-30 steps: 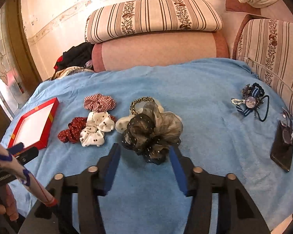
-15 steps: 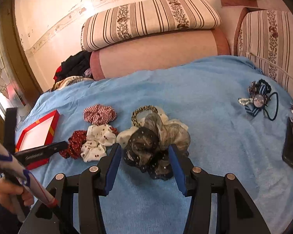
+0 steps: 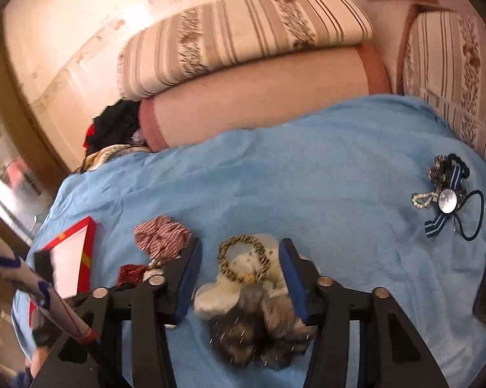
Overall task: Organize jewelry
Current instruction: 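Grasp the black sheer scrunchie with the right tool while the left tool grasps the red polka-dot scrunchie, then carry both held scrunchies over the red-rimmed tray with both tools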
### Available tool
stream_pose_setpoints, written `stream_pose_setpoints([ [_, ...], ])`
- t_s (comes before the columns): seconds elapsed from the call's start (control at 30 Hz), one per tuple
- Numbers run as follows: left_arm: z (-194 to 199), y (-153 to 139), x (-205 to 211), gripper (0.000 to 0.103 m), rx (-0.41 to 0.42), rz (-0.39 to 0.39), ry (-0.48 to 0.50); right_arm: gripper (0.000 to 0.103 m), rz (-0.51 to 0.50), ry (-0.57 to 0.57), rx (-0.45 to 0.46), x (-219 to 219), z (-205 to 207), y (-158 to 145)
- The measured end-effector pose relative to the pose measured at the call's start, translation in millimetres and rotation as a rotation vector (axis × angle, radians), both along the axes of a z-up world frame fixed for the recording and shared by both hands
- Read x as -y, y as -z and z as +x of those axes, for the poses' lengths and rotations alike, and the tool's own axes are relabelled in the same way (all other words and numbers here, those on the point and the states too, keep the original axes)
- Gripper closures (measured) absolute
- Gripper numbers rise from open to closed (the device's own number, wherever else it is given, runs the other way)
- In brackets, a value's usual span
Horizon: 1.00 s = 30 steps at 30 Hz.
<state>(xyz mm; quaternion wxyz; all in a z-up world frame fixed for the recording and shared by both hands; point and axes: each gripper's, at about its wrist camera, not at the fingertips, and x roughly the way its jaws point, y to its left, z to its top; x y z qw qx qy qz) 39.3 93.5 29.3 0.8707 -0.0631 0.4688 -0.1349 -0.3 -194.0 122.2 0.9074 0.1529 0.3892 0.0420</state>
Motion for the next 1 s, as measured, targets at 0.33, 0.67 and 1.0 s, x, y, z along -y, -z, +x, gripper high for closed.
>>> stream_pose_setpoints([
  [0.33,-16,-46,-31,0.094,0.174,0.003,-0.076,0.047,0.013,0.074,-0.070,-2,-33,17],
  [0.67,-27,-57,-27,0.094,0.224,0.020,-0.067,0.094,-0.101,0.009,-0.146,-25,-41,49],
  [1.0,-32,-58,-26,0.094,0.241,0.030,-0.057,0.097,-0.110,-0.014,0.145,-37,-65,-8],
])
